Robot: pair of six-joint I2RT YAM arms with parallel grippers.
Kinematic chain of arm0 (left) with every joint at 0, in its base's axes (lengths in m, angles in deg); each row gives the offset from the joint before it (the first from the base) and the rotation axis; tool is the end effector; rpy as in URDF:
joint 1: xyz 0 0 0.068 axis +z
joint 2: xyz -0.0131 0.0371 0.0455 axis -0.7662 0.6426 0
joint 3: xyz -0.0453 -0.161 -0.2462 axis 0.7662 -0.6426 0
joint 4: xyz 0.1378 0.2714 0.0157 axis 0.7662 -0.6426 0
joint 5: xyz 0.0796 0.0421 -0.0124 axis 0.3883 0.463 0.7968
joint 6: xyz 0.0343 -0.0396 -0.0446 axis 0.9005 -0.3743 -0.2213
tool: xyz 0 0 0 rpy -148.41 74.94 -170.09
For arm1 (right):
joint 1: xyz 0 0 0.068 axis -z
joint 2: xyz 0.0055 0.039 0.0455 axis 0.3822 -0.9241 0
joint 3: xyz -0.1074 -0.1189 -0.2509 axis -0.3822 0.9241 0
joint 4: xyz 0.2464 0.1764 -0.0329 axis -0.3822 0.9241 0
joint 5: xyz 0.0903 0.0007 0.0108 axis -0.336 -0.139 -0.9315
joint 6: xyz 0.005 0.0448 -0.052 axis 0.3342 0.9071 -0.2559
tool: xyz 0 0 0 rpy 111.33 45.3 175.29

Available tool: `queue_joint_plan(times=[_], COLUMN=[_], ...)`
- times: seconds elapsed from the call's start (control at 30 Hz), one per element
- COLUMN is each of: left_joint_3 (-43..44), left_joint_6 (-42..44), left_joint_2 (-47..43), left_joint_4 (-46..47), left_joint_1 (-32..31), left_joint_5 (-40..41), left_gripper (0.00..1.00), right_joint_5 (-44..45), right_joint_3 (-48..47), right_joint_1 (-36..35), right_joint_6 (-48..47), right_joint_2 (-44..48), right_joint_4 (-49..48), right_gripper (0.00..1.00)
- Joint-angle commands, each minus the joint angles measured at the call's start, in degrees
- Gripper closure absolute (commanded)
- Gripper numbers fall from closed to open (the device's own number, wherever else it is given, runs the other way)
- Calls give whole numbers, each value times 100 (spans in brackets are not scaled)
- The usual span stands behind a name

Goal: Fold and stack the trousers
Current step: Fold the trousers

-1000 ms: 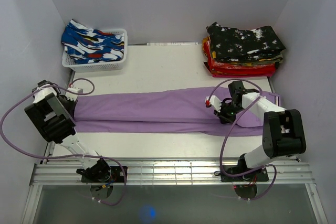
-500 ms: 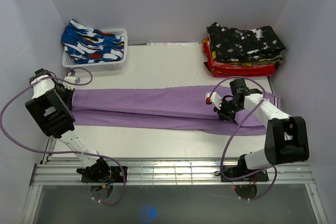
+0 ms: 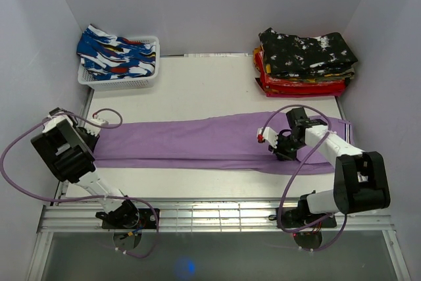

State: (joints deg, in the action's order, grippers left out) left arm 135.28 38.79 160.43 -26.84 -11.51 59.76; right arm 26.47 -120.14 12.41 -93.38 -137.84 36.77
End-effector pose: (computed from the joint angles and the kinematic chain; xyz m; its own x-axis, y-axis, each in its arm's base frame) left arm 0.2855 0.2163 0.1559 -0.8790 0.4543 -0.1449 0.4649 0.8840 -0.0488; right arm 0.2539 0.0633 0.1527 -0.1624 -0.9085 -0.3849 -0.9716 0.2154 -0.0985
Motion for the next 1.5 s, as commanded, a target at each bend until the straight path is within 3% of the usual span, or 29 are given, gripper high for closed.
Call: queue_joint_plan(times=[0.0, 0.1, 0.17, 0.23, 0.3, 0.33, 0.37, 0.53, 0.6, 0.67, 0.8, 0.87, 1.07, 1.3, 1.43, 1.47], left_joint_3=[-189, 4, 162, 294, 661, 829, 1005, 2068, 2096, 1816, 763, 97, -856, -744, -192, -41], left_joint_6=[12, -94, 99, 283, 538, 618, 671, 908, 751, 242, -444, -866, -1595, -1650, -1509, -1456], left_joint_2=[160, 240, 100, -180, -366, -454, -576, -630, -586, -551, -770, -954, -982, -244, 46, 73], left_joint_4=[1145, 944, 654, 269, -127, -617, -830, -2157, -2151, -1818, -1080, -352, 433, 881, 943, 882], left_joint_1=[105, 105, 114, 123, 123, 123, 123, 114, 70, -18, -289, -526, -1037, -968, -906, -914], left_joint_5=[586, 481, 401, 182, -46, -369, -521, -1470, -1787, -1779, -1814, -1675, -1129, -110, 277, 147], left_gripper=[76, 58, 53, 38, 25, 13, 6, 7, 9, 18, 25, 27, 33, 39, 40, 38], right_joint_5=[448, 396, 395, 404, 290, 229, 98, -500, -677, -599, -229, 7, 211, -140, -404, -378], right_joint_3=[-36, -186, -247, -247, -344, -405, -458, -1108, -1249, -1346, -1250, -1101, -846, -1292, -1741, -1785], right_joint_1=[-127, -233, -233, -242, -233, -241, -242, -242, -242, -242, -250, -303, -653, -1348, -1384, -1367], right_joint_6=[196, 267, 223, 171, 170, 162, 162, 179, 284, 442, 960, 1110, 1462, 1954, 2025, 2025], right_joint_2=[-200, -341, -315, -262, -192, -166, -104, 98, 90, -24, -332, -551, -1052, -1545, -1266, -1133], right_joint_4=[27, 97, 176, 246, 474, 571, 763, 1423, 1529, 1425, 924, 652, 63, -193, 114, 158], right_gripper=[90, 80, 78, 75, 64, 61, 51, 47, 47, 51, 55, 56, 58, 57, 48, 41])
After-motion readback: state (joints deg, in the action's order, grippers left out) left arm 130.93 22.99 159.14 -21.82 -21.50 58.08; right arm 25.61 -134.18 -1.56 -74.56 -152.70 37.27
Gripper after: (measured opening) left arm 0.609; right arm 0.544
